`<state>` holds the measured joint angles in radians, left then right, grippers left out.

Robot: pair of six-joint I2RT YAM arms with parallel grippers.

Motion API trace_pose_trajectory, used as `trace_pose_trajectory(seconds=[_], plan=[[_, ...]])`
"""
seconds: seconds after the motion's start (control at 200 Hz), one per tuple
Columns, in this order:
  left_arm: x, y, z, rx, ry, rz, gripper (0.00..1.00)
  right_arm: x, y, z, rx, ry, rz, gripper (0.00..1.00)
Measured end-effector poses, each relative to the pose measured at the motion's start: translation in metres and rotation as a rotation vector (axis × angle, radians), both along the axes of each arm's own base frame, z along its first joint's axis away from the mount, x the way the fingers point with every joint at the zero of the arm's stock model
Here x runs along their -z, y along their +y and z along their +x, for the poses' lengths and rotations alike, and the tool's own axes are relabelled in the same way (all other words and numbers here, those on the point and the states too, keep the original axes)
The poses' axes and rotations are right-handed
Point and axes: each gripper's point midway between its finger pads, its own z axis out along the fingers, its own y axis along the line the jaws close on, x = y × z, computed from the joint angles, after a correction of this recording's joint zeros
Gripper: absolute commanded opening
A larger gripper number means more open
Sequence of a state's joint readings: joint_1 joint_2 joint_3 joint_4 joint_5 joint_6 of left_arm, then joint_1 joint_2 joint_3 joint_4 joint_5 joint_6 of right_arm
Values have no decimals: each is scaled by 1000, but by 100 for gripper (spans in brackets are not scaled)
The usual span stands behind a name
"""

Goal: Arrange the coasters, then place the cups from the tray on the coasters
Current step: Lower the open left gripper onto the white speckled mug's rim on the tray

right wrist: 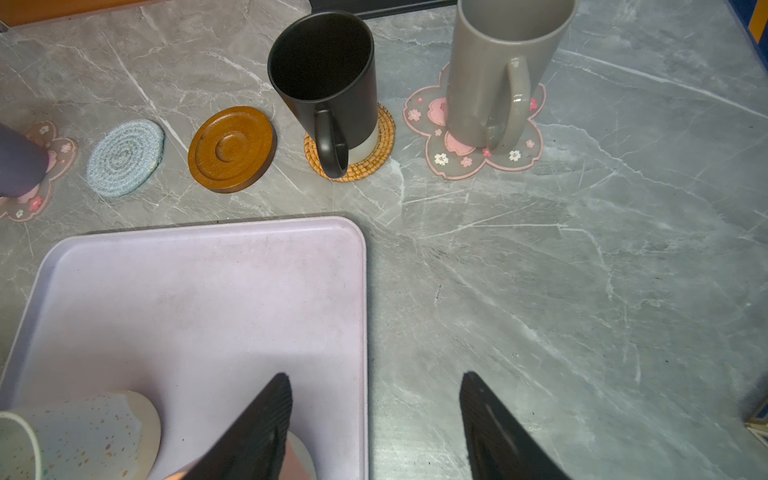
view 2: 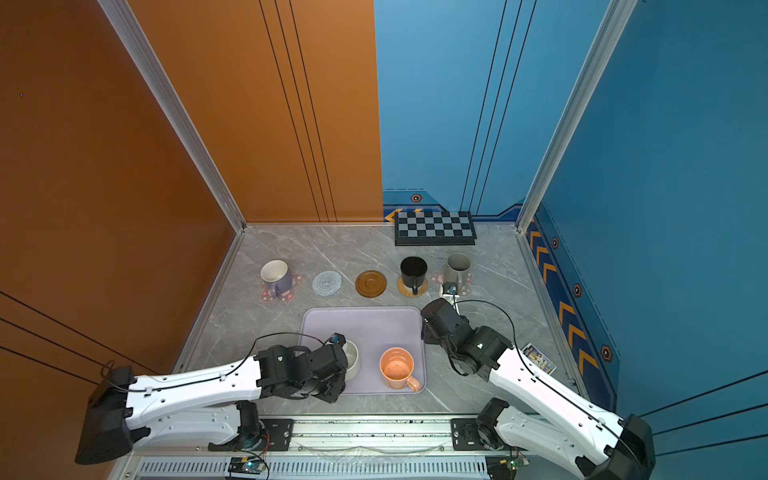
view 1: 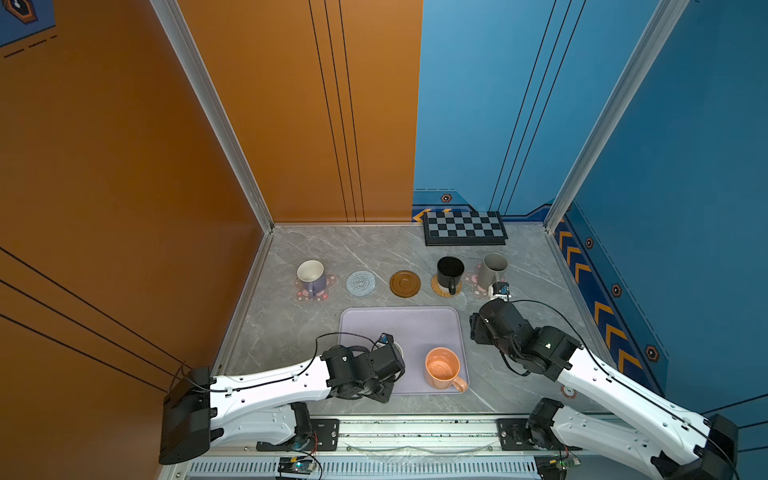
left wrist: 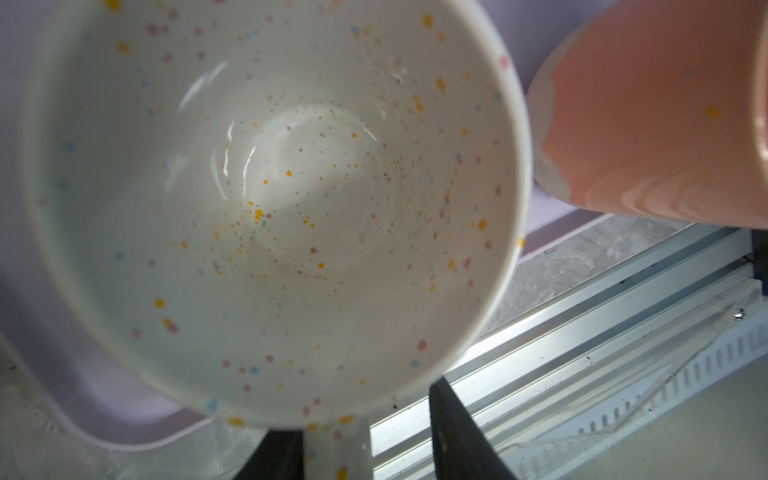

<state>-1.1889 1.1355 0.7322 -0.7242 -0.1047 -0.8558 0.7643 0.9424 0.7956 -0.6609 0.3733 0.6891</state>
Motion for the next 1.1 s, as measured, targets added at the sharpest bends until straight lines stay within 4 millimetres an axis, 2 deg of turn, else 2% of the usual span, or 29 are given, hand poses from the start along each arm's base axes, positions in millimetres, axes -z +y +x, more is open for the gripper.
trace_pose_trajectory(seconds=[0.315, 0.731, 1.101], plan=[[2, 1, 11, -111, -44, 13, 44, 4, 2, -1, -7, 15, 1, 66], [13, -7, 14, -114, -31, 70, 43, 5, 3, -2, -15, 24, 8, 66], [14, -8, 14, -131, -25, 73, 35, 6, 3, -2, -15, 28, 9, 67]])
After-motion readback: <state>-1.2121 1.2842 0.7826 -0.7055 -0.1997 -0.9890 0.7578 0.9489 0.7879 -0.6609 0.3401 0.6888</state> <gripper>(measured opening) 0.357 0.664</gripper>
